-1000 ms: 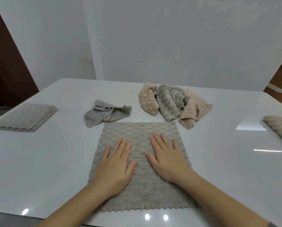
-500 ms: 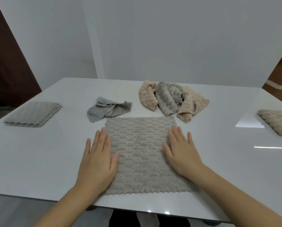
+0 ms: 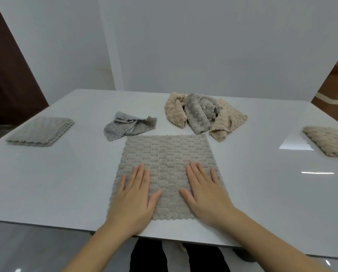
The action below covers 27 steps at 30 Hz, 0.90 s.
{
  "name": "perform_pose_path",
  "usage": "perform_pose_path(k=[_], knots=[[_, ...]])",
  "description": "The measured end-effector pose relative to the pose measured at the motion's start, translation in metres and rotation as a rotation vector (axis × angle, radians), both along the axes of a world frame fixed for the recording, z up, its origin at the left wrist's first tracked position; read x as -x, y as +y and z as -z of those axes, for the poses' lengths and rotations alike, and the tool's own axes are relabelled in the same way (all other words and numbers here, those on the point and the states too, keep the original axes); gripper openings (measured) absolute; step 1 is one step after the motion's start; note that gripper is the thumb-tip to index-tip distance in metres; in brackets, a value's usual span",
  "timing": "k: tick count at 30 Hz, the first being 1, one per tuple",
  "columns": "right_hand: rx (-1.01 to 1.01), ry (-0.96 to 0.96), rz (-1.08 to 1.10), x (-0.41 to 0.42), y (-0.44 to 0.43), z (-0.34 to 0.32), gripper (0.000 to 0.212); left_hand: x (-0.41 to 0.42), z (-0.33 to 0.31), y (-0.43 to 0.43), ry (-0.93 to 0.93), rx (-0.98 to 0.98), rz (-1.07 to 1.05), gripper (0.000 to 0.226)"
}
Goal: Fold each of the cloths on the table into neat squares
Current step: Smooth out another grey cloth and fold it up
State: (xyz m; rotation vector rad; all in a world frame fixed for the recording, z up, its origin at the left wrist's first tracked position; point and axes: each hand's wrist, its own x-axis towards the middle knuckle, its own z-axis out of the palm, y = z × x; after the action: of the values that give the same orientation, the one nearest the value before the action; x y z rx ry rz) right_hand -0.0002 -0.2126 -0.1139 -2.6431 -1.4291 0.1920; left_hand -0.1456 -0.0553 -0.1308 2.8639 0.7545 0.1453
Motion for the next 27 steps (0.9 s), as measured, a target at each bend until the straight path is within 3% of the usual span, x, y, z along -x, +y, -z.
perform_pose_path(k=[6,10,16,20,23,27], knots=[[0.025,-0.031,0.016,-0.006,-0.017,-0.001,0.097,0.023,0.000,0.009,0.031,-0.005,-0.018,0.111],[0.030,-0.011,0.009,-0.012,-0.030,0.001,0.111,0.039,-0.002,0.018,0.050,0.026,-0.007,0.101],[0.023,0.040,-0.028,-0.014,-0.038,-0.012,0.098,0.046,-0.006,0.025,-0.097,0.064,0.081,0.101],[-0.044,0.012,-0.219,0.001,-0.034,-0.021,0.103,0.043,-0.019,0.017,-0.360,-0.002,0.367,0.055],[-0.111,0.008,-0.345,0.017,-0.025,-0.017,0.095,0.032,-0.025,0.006,-0.286,-0.037,0.514,0.029],[-0.316,0.001,-0.342,0.021,-0.012,-0.007,0.065,0.022,-0.025,0.003,-0.298,-0.088,0.461,0.015]])
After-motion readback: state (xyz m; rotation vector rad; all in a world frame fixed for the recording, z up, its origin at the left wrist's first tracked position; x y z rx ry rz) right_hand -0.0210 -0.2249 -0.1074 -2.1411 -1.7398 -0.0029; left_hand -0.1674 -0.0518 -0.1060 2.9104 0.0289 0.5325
